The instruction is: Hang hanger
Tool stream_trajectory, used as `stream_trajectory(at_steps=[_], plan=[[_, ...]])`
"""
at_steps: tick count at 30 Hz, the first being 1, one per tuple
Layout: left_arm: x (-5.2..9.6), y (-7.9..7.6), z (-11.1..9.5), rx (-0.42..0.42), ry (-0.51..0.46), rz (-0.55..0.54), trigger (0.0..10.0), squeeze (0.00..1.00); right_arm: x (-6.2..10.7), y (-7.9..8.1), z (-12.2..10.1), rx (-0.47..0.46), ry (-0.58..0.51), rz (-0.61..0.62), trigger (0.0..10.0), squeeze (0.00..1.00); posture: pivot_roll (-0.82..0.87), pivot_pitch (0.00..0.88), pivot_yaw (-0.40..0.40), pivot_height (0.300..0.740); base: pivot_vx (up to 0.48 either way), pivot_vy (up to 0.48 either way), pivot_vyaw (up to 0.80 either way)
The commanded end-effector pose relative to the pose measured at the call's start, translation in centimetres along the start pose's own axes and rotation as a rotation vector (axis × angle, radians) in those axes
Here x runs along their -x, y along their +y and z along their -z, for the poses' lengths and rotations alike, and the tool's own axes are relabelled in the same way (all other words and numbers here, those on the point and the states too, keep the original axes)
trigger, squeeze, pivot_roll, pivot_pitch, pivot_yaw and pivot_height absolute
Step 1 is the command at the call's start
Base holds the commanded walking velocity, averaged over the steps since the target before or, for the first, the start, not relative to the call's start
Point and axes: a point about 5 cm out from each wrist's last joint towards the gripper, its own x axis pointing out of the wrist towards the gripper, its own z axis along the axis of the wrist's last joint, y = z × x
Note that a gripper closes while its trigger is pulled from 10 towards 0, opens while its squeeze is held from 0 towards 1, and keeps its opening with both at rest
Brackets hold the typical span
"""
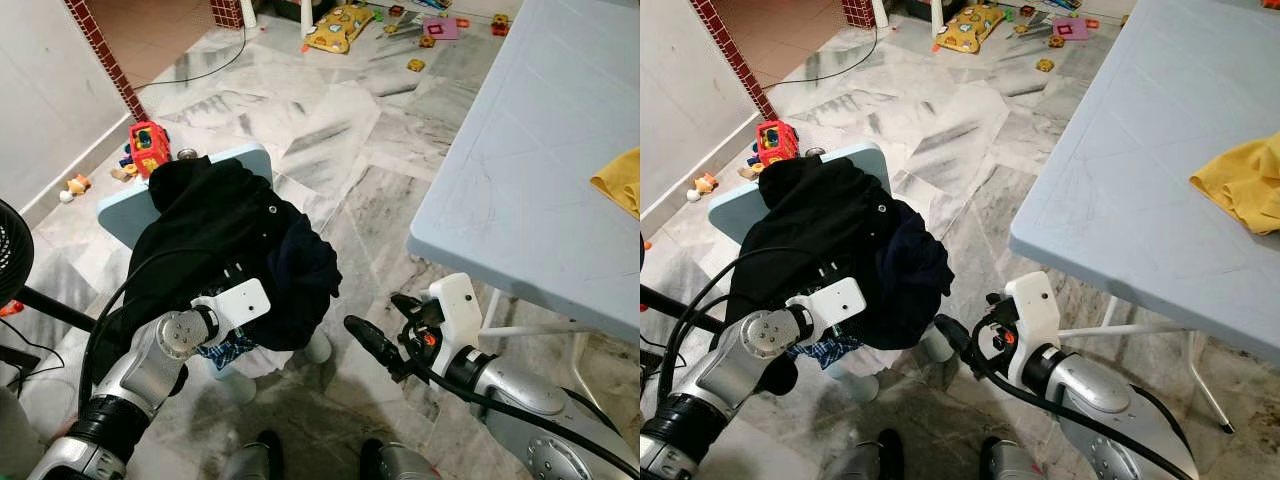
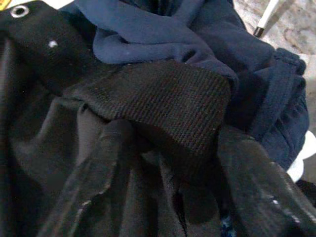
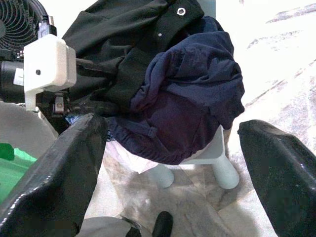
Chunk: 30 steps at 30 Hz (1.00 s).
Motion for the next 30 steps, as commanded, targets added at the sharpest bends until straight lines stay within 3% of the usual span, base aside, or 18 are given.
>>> stream_trajectory(at_steps=[1, 19, 23, 30], plan=[[0.4, -0.2, 0.7, 0.022, 0.019, 0.012, 0.0, 0.0, 0.0, 0.0, 0.3, -0.005, 0.011, -0.001, 10.0, 0.0, -0.14, 0.268, 0.059, 0.74, 0.0, 0.0, 0.0], [1.1, -1.3, 0.7, 0.097, 0.024, 0.049, 0.0, 0.0, -0.2, -0.1, 0.3, -0.001, 0.01, -0.001, 10.0, 0.0, -0.13, 0.257, 0.055, 0.74, 0.0, 0.0, 0.0], [1.7, -1.9, 1.2, 0.189, 0.035, 0.033, 0.0, 0.0, -0.3, -0.1, 0.3, 0.003, 0.009, -0.006, 10.0, 0.0, -0.12, 0.253, 0.054, 0.74, 0.0, 0.0, 0.0], [2.2, -2.5, 1.7, 0.234, 0.048, 0.025, 0.0, 0.0, -0.5, -0.2, 0.3, 0.004, 0.008, -0.009, 10.0, 0.0, -0.12, 0.249, 0.049, 0.74, 0.0, 0.0, 0.0]])
